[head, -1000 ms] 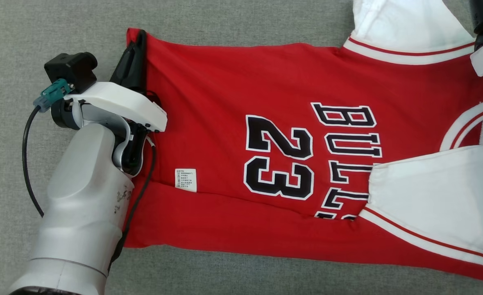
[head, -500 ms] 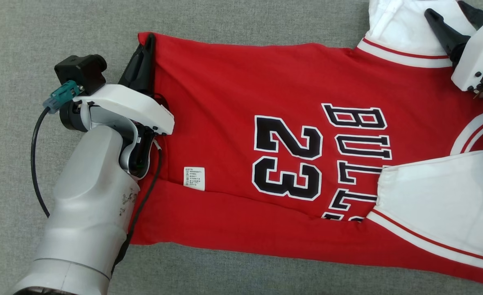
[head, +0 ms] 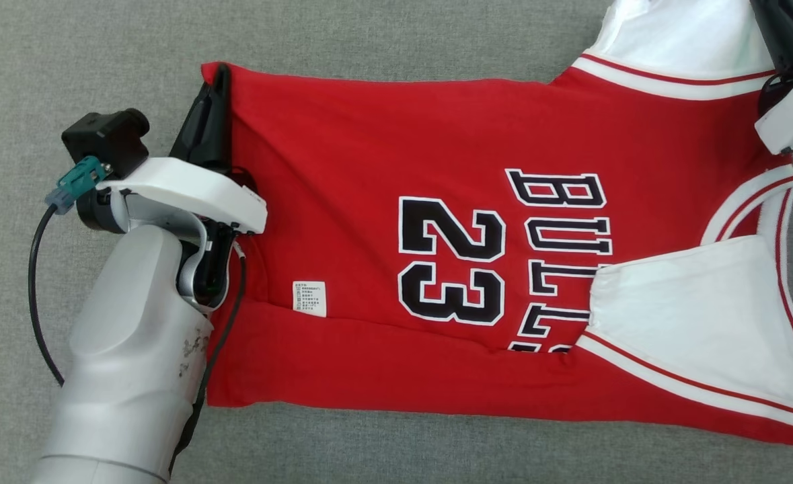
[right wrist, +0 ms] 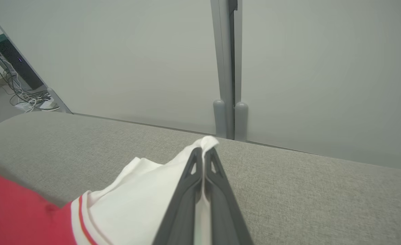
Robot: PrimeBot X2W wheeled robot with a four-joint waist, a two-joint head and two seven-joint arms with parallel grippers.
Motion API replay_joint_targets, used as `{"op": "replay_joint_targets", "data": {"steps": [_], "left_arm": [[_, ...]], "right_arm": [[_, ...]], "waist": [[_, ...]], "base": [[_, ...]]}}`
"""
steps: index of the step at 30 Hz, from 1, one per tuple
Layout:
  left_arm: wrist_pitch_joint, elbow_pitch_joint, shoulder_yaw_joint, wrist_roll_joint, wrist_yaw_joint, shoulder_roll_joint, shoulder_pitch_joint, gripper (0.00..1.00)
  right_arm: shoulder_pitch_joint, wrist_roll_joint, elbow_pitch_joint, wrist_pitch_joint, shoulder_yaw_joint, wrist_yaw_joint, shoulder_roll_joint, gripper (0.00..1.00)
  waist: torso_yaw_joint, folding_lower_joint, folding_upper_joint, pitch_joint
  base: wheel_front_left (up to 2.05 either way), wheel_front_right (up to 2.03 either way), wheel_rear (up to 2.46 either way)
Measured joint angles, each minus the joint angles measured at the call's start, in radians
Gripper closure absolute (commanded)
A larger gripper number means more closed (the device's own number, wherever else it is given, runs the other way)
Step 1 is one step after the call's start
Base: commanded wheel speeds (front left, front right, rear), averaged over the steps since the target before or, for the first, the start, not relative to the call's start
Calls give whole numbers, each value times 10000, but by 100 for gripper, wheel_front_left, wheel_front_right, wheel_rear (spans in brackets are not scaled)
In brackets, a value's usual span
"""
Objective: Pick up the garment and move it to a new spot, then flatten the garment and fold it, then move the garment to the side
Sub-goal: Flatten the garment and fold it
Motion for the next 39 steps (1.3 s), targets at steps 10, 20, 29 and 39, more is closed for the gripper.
{"op": "replay_joint_targets", "data": {"steps": [10, 20, 29, 39], "left_arm": [[96, -1129, 167, -169, -13, 397, 1293, 100], [972, -3467, 499, -531, 389, 1365, 3623, 100], [2056, -5557, 821, -1099, 978, 1841, 5786, 100], [2949, -6401, 871, -1569, 1494, 1908, 7366, 42]], "right_arm": [[1360, 587, -1139, -1413, 79, -2, -207, 100], [4639, 468, -2943, -2263, -798, -2, -36, 100], [7464, -169, -4052, -2301, -2150, -2, 963, 100], [9309, -803, -4228, -2061, -3177, -2, 1751, 13]], "waist": [[-590, 0, -1, -587], [-1344, 0, 0, -1082], [-1614, 0, 0, -1410], [-1646, 0, 0, -1776]], "base": [[0, 0, 0], [0, 0, 0], [0, 0, 0], [0, 0, 0]]}}
